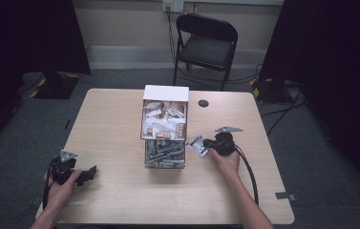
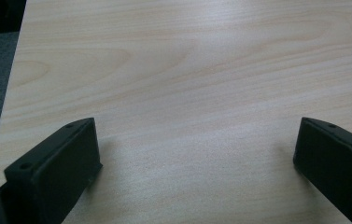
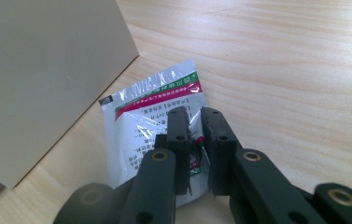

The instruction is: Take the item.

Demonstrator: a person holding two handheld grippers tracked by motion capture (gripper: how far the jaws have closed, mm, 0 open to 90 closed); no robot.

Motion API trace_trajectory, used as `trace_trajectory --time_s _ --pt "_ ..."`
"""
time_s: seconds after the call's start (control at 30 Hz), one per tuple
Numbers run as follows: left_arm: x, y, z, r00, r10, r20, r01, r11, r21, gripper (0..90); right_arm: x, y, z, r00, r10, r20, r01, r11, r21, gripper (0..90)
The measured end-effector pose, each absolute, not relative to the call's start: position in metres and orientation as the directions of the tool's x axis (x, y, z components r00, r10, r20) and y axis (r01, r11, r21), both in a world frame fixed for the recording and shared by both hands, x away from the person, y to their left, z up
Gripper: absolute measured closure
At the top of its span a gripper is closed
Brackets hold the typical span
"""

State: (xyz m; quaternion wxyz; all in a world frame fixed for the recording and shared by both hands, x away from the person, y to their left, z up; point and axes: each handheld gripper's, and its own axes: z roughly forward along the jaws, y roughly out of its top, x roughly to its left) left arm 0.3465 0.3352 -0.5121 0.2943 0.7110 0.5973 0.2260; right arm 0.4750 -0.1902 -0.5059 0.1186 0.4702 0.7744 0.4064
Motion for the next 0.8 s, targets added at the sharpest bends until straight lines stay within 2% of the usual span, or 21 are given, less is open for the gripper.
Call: trace_trajectory --time_s 0.2,0.47,0.57,0.8 --pt "0.3465 0.3352 -0.5121 0.184 0.982 -0.03 0.716 -0.113 0.689 0.0 0.4755 -0.1849 -0.5057 -0.519 0.841 0.151 0.624 0.253 0.74 76.3" --pt "0.3465 0.3352 -0.5121 0.184 0.982 -0.03 0.716 -0.113 0.688 0.0 0.473 -0.1836 -0.5037 -0.508 0.849 0.148 0.623 0.243 0.744 64.5" --pt "0.3465 0.3352 -0.5121 0.184 0.982 -0.03 0.716 -0.113 0.688 0.0 0.4725 -0.1826 -0.5018 -0.511 0.848 0.144 0.62 0.247 0.745 63.1" --pt "0.3465 0.3352 -0.5121 0.184 0.982 -0.03 0.716 -0.113 0.688 0.0 0.4718 -0.1834 -0.4966 -0.514 0.841 0.167 0.62 0.229 0.75 44.2"
